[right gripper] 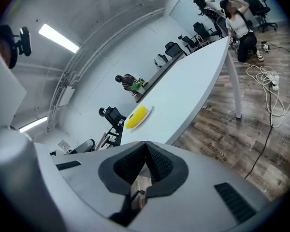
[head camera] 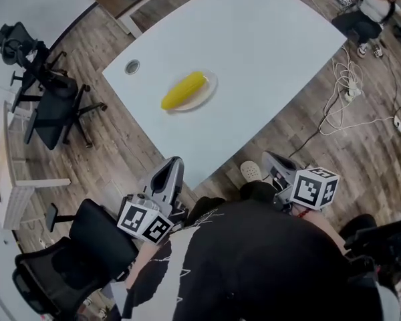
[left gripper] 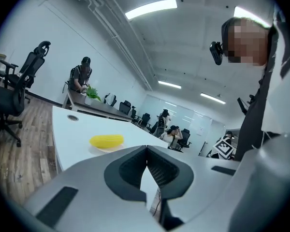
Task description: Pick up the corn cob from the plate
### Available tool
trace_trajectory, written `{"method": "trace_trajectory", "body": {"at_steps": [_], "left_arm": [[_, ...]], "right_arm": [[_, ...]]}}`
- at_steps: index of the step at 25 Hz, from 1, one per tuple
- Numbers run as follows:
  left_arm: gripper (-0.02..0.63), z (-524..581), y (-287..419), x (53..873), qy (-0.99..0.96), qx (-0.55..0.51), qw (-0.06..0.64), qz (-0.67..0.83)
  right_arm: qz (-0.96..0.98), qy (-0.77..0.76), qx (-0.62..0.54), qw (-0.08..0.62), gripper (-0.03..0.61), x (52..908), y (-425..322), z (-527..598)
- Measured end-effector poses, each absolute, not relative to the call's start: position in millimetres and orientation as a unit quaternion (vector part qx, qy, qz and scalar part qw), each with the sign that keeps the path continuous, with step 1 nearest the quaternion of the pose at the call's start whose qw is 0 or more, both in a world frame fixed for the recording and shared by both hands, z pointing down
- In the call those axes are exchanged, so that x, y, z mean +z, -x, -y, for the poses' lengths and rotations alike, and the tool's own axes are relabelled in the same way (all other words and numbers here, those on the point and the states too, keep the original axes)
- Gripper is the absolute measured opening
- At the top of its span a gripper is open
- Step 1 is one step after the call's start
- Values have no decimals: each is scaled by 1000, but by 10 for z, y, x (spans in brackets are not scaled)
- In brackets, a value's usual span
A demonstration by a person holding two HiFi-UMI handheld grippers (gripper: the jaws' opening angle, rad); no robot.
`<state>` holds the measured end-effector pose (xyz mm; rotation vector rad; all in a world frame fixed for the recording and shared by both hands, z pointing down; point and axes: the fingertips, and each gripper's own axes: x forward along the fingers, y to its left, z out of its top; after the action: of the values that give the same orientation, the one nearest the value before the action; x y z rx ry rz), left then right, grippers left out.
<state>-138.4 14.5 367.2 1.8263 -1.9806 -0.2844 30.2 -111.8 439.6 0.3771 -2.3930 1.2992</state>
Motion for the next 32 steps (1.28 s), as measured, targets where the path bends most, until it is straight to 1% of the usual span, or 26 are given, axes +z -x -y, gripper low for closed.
{"method": "trace_trajectory", "body": {"at_steps": [6,9,14,21,26,32], "left_arm": [[3,89,1277,3665,-591,-137,218,764],[3,201,1207,3581,-564,-152,218,782],[3,30,1210,3346,-527,-156,195,812],[3,-138,1183,3395,-512,-105,195,830],[3,-40,1306,3343,-520,-117,194,824],[3,210,1379,3319,-535,-103,192,816]], "right_arm": [[843,-73,482,226,15,4508,-394,1503],[832,-62,505,221,15,4503,-491,1761],[847,-17,479,230,15,4478,-351,1864],[870,-9,452,196,15,4296,-195,2007],[878,-24,444,178,15,4176,-198,2056],[875,-46,450,171,15,4196,-267,2196]]}}
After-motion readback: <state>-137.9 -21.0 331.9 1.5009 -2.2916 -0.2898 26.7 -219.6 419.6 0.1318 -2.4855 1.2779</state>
